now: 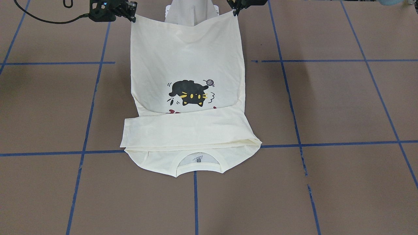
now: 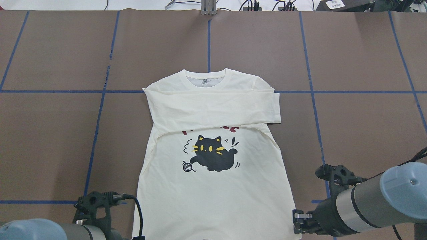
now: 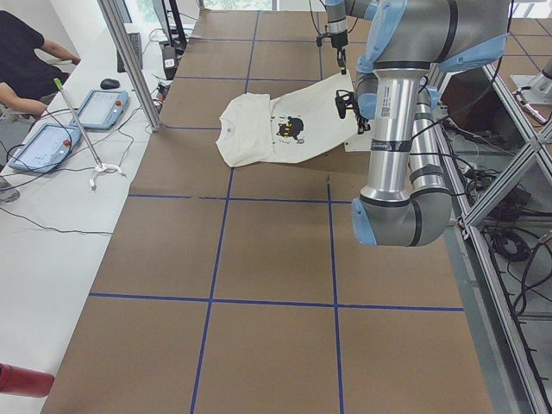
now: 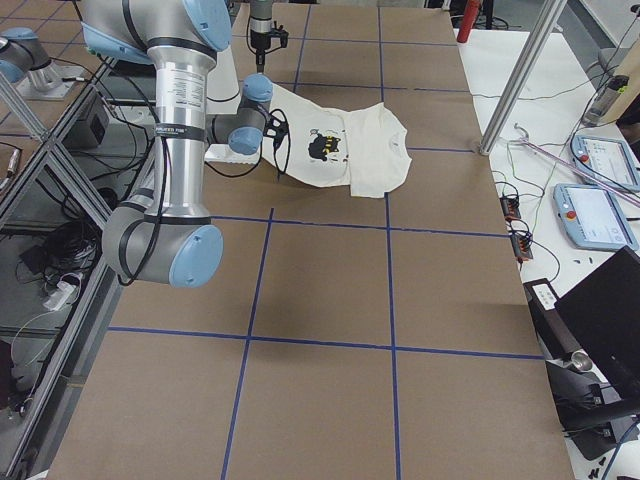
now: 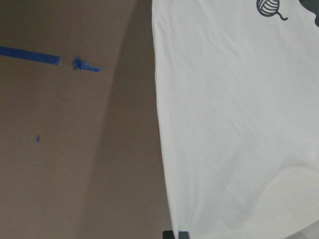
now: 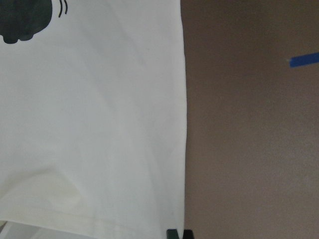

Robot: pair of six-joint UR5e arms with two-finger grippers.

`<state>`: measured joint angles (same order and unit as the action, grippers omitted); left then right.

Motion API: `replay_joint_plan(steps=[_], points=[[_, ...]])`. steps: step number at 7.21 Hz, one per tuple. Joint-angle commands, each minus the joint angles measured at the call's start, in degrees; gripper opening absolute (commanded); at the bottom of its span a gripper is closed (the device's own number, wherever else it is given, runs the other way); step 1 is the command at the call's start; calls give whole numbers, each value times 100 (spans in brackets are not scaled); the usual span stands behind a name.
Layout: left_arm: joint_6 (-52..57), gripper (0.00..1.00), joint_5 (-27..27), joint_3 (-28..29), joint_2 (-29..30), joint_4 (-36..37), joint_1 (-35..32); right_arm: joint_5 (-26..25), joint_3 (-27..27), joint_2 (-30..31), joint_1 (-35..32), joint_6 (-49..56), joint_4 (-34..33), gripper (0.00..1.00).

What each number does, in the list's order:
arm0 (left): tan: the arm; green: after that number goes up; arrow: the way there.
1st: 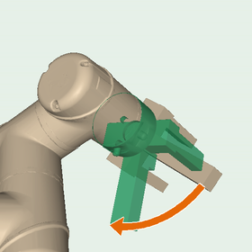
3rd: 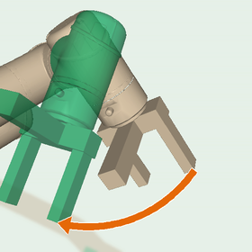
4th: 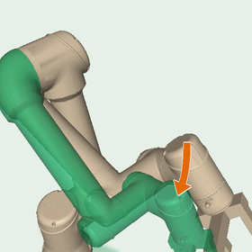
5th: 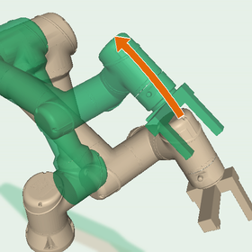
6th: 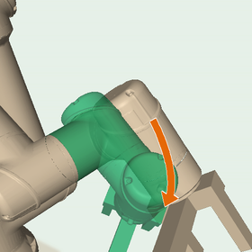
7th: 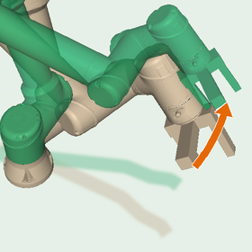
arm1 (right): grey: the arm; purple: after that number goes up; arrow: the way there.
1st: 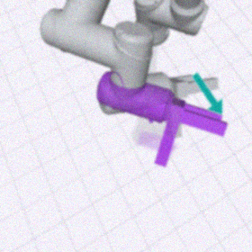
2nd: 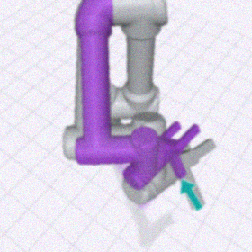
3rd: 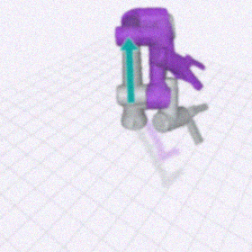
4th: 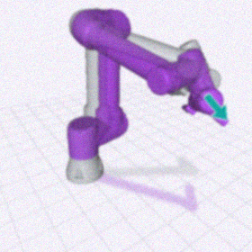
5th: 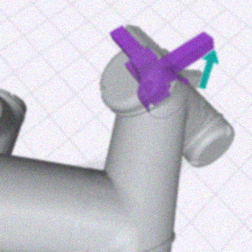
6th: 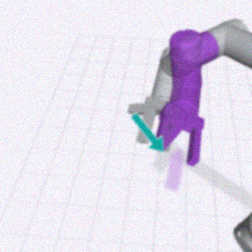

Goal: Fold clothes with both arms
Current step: 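Lift the hem with both grippers and fold it toward the collar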

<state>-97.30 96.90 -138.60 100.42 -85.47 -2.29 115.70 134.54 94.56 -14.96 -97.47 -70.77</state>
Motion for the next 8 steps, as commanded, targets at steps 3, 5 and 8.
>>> replay_joint_plan(steps=[3,5,8], points=[[1508,0,417,235,109,4,-1569,40,-786,-919,-1479,604,20,0],[2056,0,1003,856,668,-4,-2649,49,-1559,-1622,-2235,763,11,0],[2353,0,1033,2289,1557,-75,-3511,136,-2797,-2694,-3011,931,2,0]])
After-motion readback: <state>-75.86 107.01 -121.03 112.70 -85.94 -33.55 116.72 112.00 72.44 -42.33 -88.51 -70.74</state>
